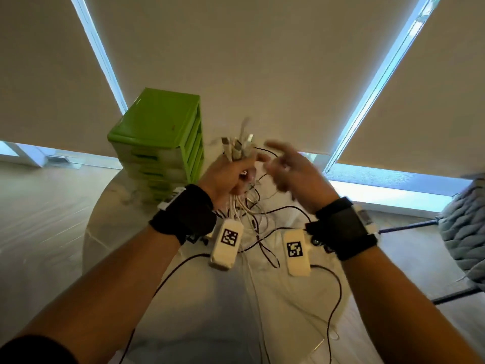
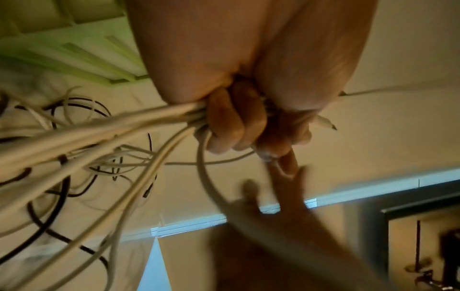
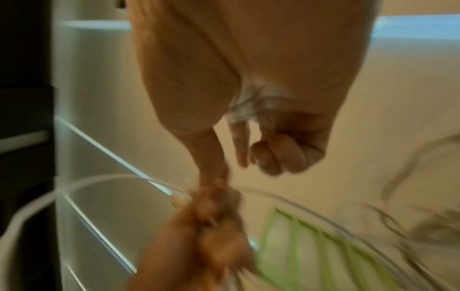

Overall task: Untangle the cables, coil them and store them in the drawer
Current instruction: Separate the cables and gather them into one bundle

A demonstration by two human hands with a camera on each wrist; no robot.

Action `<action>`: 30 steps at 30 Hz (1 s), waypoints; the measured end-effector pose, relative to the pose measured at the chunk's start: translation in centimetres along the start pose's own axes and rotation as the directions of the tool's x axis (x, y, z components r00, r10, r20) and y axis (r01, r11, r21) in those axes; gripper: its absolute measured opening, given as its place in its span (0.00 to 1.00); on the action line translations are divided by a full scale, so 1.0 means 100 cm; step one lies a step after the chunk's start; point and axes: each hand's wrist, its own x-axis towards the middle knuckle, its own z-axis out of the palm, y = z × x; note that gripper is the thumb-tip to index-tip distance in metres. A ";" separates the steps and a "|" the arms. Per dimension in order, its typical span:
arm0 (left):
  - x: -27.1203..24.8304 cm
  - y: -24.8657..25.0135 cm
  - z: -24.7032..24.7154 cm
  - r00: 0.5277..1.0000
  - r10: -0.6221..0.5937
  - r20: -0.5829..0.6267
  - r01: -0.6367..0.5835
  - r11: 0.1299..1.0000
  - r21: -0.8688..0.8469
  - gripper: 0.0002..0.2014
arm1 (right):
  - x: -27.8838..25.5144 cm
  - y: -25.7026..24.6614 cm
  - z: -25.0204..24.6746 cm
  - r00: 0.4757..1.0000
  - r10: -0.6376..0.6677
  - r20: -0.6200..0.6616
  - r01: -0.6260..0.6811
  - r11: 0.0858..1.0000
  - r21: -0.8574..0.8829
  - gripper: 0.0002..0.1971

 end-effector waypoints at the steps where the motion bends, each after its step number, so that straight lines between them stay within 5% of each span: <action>1: -0.001 0.006 0.001 1.000 0.016 0.012 -0.015 0.999 -0.028 0.14 | 0.000 0.015 0.011 0.983 0.076 0.165 -0.078 0.997 0.005 0.13; 3: -0.005 0.018 0.002 0.998 0.055 0.032 -0.053 0.997 -0.048 0.15 | 0.004 0.044 0.027 0.935 0.147 0.323 -0.097 0.981 -0.166 0.06; 6: -0.012 0.039 -0.003 0.991 0.130 0.010 -0.128 0.984 -0.122 0.15 | 0.016 0.084 0.021 0.929 0.242 0.281 -0.060 0.846 -0.530 0.10; 11: -0.018 0.042 -0.014 0.977 0.187 -0.104 -0.190 0.981 -0.024 0.13 | 0.027 0.093 -0.010 0.971 0.220 0.091 -0.129 0.808 -0.575 0.11; 16: -0.015 0.014 -0.004 0.946 0.133 -0.297 -0.028 0.942 0.334 0.13 | 0.028 0.039 -0.020 0.997 0.022 0.073 0.023 0.830 -0.557 0.11; 18: -0.010 0.000 0.005 0.950 0.131 -0.282 -0.004 0.912 0.410 0.04 | 0.027 0.016 -0.022 0.994 -0.034 0.107 0.089 0.821 -0.564 0.11; 20: -0.001 -0.010 0.011 0.961 0.138 -0.238 0.001 0.864 0.504 0.10 | 0.027 -0.006 -0.021 0.983 -0.145 0.113 0.182 0.860 -0.477 0.10; 23: 0.016 -0.019 0.010 0.990 0.079 -0.116 -0.013 0.875 0.485 0.09 | 0.031 -0.031 -0.020 0.969 -0.246 0.010 0.239 0.930 -0.278 0.11; 26: 0.021 -0.017 0.001 0.992 0.049 -0.117 0.007 0.900 0.437 0.10 | 0.031 -0.046 -0.019 0.950 -0.303 -0.075 0.283 0.938 -0.199 0.07; 30: 0.020 -0.004 -0.020 0.986 0.067 -0.153 -0.024 0.963 0.267 0.12 | 0.031 -0.015 0.003 0.998 -0.069 -0.007 0.065 0.963 -0.262 0.25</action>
